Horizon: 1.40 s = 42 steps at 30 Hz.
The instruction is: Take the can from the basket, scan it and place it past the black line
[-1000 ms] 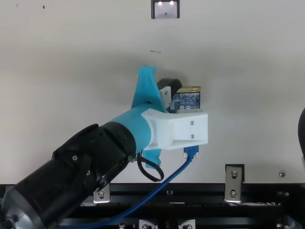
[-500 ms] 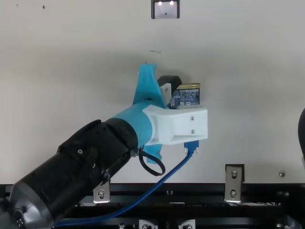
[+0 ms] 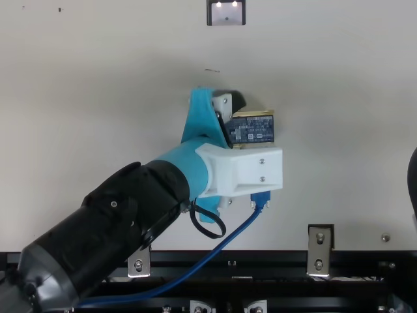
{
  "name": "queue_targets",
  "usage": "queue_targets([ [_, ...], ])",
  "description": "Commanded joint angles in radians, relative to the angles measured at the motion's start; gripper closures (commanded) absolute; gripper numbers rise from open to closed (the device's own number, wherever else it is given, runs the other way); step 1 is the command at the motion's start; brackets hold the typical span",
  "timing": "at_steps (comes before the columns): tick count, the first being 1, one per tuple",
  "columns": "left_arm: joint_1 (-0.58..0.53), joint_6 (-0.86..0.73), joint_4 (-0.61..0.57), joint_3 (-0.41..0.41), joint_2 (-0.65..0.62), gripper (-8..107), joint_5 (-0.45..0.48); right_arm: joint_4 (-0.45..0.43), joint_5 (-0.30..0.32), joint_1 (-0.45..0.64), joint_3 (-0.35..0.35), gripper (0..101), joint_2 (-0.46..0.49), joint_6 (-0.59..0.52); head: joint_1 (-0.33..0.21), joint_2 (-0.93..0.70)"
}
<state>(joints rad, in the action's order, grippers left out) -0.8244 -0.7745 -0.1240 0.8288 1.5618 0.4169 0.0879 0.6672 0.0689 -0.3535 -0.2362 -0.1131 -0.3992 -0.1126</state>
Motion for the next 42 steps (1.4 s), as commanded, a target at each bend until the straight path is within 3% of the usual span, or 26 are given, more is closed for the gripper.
queue_targets([
  [1, 0.000, 0.000, 0.000, 0.000, 0.000, 9, 0.000, 0.000, 0.000, 0.000, 0.000, 0, 0.000, 0.000, -0.037, 0.002],
  [12, -0.017, 0.056, 0.049, 0.005, -0.029, 9, 0.022, 0.000, 0.000, 0.000, 0.000, 0, 0.000, 0.000, -0.037, 0.002],
  [23, 0.065, 0.168, 0.171, 0.018, -0.212, 9, 0.085, 0.000, 0.000, 0.000, 0.000, 0, 0.000, 0.000, -0.037, 0.002],
  [42, 0.399, 0.707, 0.369, -0.137, -0.666, 9, -0.116, 0.000, 0.000, 0.000, 0.000, 0, 0.000, 0.000, -0.037, 0.002],
])
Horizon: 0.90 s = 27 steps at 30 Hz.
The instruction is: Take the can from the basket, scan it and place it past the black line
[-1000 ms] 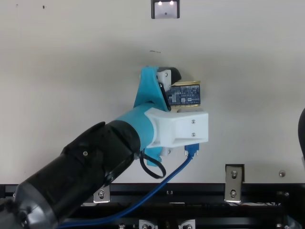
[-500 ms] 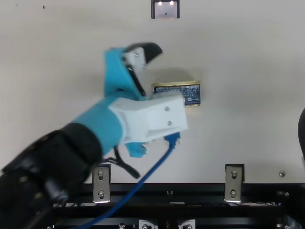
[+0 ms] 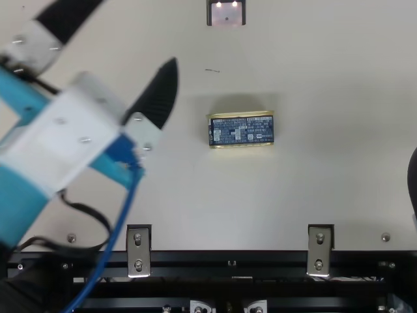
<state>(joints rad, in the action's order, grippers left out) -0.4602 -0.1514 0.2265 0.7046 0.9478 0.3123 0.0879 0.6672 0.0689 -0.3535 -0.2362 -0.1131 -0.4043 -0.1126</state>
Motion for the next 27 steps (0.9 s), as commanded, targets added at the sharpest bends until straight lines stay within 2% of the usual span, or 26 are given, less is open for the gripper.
queue_targets([
  [1, 0.057, 0.112, 0.032, -0.025, -0.075, 9, -0.020, 0.000, 0.000, 0.000, 0.000, 0, 0.000, 0.000, -0.032, 0.002],
  [7, 0.217, 0.273, 0.088, -0.090, -0.226, 9, -0.072, 0.000, 0.000, 0.000, 0.000, 0, 0.000, 0.000, -0.032, 0.002],
  [11, 0.331, 0.365, 0.104, -0.138, -0.334, 9, -0.072, 0.000, 0.000, 0.000, 0.000, 0, 0.000, 0.000, -0.032, 0.002],
  [12, 0.262, 0.308, 0.102, -0.124, -0.270, 9, -0.076, 0.000, 0.000, 0.000, 0.000, 0, 0.000, 0.000, -0.032, 0.002],
  [15, 0.319, 0.358, 0.102, -0.138, -0.324, 9, -0.074, 0.001, -0.009, -0.012, -0.006, 0, -0.012, -0.004, -0.032, 0.002],
  [19, 0.331, 0.363, 0.102, -0.138, -0.334, 9, -0.074, -0.008, -0.047, -0.077, -0.043, 0, -0.085, -0.046, -0.032, 0.002],
  [27, 0.331, 0.364, 0.102, -0.138, -0.334, 9, -0.074, -0.031, -0.137, -0.243, -0.174, 0, -0.310, -0.156, -0.032, 0.002],
])
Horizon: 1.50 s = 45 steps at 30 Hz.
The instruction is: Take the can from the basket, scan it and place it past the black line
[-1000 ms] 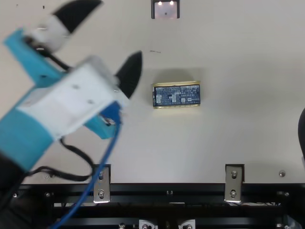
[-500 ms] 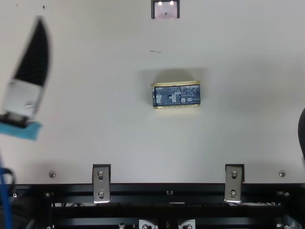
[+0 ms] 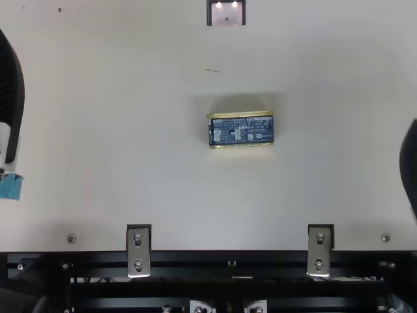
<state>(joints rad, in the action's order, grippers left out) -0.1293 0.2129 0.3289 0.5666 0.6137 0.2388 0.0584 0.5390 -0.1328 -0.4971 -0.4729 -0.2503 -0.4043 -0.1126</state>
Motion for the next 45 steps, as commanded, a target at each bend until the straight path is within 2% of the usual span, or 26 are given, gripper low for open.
queue_targets([
  [1, 0.000, 0.000, 0.000, 0.000, 0.000, 9, 0.000, -0.002, -0.014, -0.060, -0.046, 0, -0.099, -0.032, -0.032, 0.002],
  [6, 0.000, 0.000, 0.000, 0.000, 0.000, 9, 0.000, 0.003, -0.016, -0.154, -0.107, 0, -0.209, -0.104, -0.032, 0.002],
  [10, 0.000, 0.000, 0.000, 0.000, 0.000, 9, 0.000, 0.028, -0.004, -0.211, -0.129, 0, -0.278, -0.176, -0.032, 0.002],
  [19, 0.000, 0.000, 0.000, 0.000, 0.000, 9, 0.000, 0.159, 0.023, -0.287, -0.157, 0, -0.409, -0.390, -0.032, 0.002],
  [25, 0.000, 0.000, 0.000, 0.000, 0.000, 9, 0.000, 0.281, 0.072, -0.282, -0.200, 0, -0.499, -0.567, -0.032, 0.002],
  [33, 0.000, 0.000, 0.000, 0.000, 0.000, 9, 0.000, 0.402, 0.197, -0.216, -0.265, 0, -0.617, -0.826, -0.032, 0.002],
  [38, 0.000, 0.000, 0.000, 0.000, 0.000, 9, 0.000, 0.423, 0.265, -0.178, -0.302, 0, -0.685, -0.945, -0.032, 0.002],
  [45, 0.000, 0.000, 0.000, 0.000, 0.000, 9, 0.000, 0.393, 0.315, -0.179, -0.357, 0, -0.762, -1.027, -0.032, 0.002],
])
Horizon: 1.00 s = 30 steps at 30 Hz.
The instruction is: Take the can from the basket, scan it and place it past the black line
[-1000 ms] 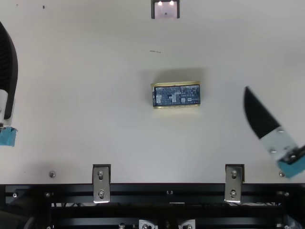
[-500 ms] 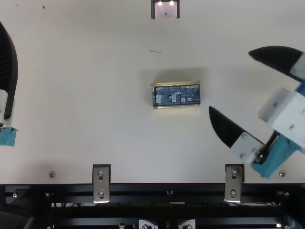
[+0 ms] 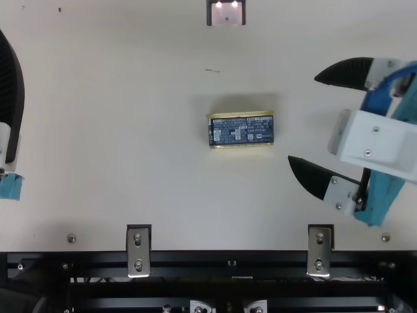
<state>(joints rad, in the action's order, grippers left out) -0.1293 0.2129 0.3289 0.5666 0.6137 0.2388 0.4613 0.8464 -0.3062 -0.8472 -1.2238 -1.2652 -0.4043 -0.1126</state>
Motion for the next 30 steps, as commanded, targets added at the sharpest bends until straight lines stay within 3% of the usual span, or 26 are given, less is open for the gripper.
queue_targets([
  [1, 0.000, 0.000, 0.000, 0.000, 0.000, 9, 0.000, -0.016, 0.012, -0.010, -0.015, 0, -0.020, -0.018, -0.032, 0.002],
  [7, 0.000, 0.000, 0.000, 0.000, 0.000, 9, 0.000, -0.063, 0.008, -0.071, -0.048, 0, -0.060, -0.003, -0.032, 0.002],
  [17, 0.000, 0.000, 0.000, 0.000, 0.000, 9, 0.000, -0.121, -0.055, -0.198, -0.064, 0, -0.122, 0.090, -0.032, 0.002],
  [30, 0.000, 0.000, 0.000, 0.000, 0.000, 9, 0.000, -0.116, -0.127, -0.279, -0.063, 0, -0.200, 0.145, -0.032, 0.002],
])
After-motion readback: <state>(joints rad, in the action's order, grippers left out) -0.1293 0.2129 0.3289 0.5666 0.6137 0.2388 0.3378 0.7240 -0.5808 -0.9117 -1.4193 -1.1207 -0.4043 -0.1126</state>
